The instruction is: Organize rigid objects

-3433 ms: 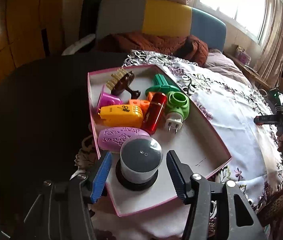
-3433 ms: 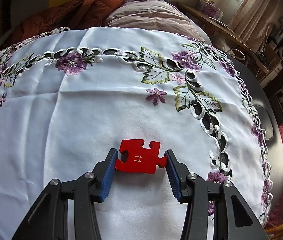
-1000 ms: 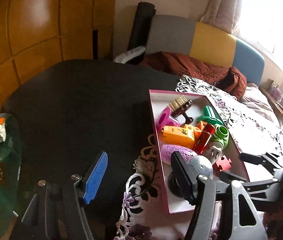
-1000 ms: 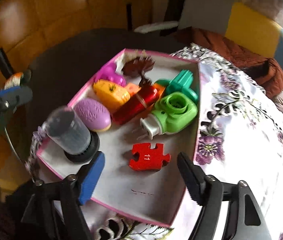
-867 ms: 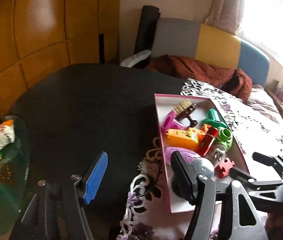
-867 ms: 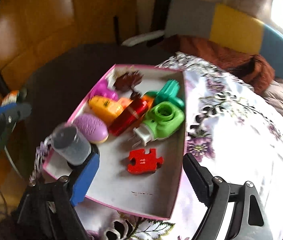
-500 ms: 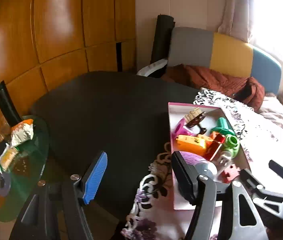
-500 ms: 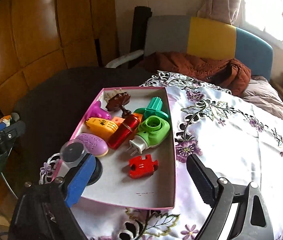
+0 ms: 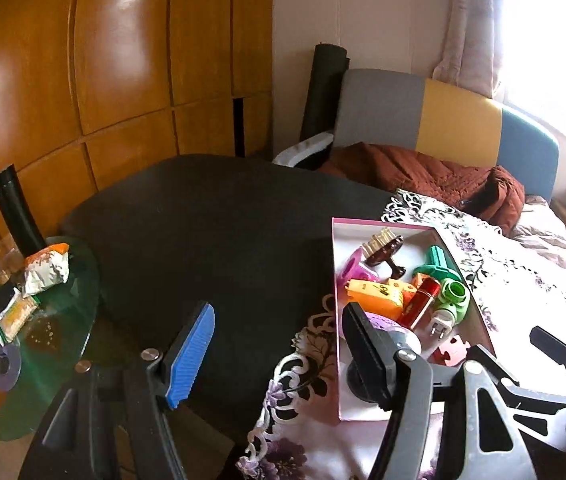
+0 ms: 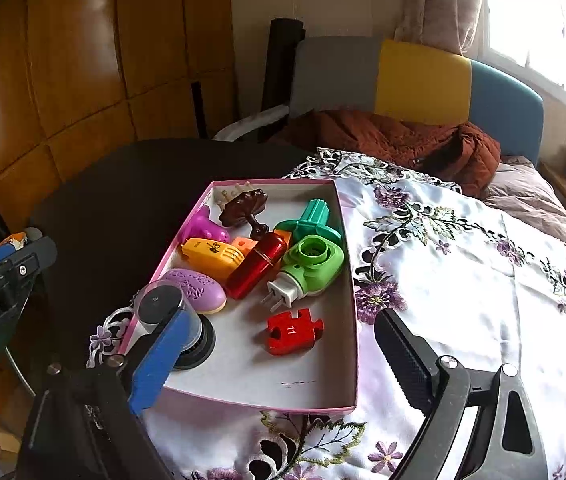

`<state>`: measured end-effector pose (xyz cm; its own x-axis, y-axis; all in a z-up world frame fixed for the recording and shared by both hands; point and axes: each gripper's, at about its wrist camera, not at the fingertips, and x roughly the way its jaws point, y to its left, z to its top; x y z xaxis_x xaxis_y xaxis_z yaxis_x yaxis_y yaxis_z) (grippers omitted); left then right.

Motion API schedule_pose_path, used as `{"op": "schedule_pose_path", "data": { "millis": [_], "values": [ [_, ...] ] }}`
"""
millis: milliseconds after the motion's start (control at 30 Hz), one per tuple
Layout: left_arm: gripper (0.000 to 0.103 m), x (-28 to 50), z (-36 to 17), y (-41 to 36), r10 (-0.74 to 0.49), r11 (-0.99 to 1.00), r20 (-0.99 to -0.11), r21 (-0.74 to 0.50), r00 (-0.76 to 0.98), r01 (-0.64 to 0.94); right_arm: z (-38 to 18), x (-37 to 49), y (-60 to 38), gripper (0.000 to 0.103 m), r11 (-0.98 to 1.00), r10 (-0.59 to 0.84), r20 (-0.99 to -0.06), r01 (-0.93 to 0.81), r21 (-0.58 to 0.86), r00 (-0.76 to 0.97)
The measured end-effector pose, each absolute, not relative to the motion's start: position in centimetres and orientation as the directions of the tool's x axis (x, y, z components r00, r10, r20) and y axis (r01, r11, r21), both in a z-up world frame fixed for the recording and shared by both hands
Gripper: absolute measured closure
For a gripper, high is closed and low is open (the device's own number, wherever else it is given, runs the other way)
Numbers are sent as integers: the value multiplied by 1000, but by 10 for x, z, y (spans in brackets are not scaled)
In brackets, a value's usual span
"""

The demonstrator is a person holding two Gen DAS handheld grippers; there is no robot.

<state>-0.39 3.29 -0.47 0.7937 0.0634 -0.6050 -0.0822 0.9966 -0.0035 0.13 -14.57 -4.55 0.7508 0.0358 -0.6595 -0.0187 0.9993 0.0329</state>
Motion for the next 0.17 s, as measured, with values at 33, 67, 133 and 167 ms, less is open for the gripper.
{"op": "schedule_pose_path", "data": {
  "millis": [33,67,133,167],
  "values": [
    [36,-4,-4,33,66,997,-601,-2,796,-83,-46,1,-145,9,999,36,-660,-20,31,751],
    [36,-5,-4,33,65,997,-596,0,800,-81,-46,2,-145,9,999,36,-660,-21,31,750],
    [36,-5,-4,33,63,997,-594,0,802,-79,-45,1,-144,9,999,36,-658,-21,30,752],
    [36,-5,-4,34,60,997,-598,-4,799,-78,-45,1,-144,9,999,33,-656,-19,29,754]
  ]
}}
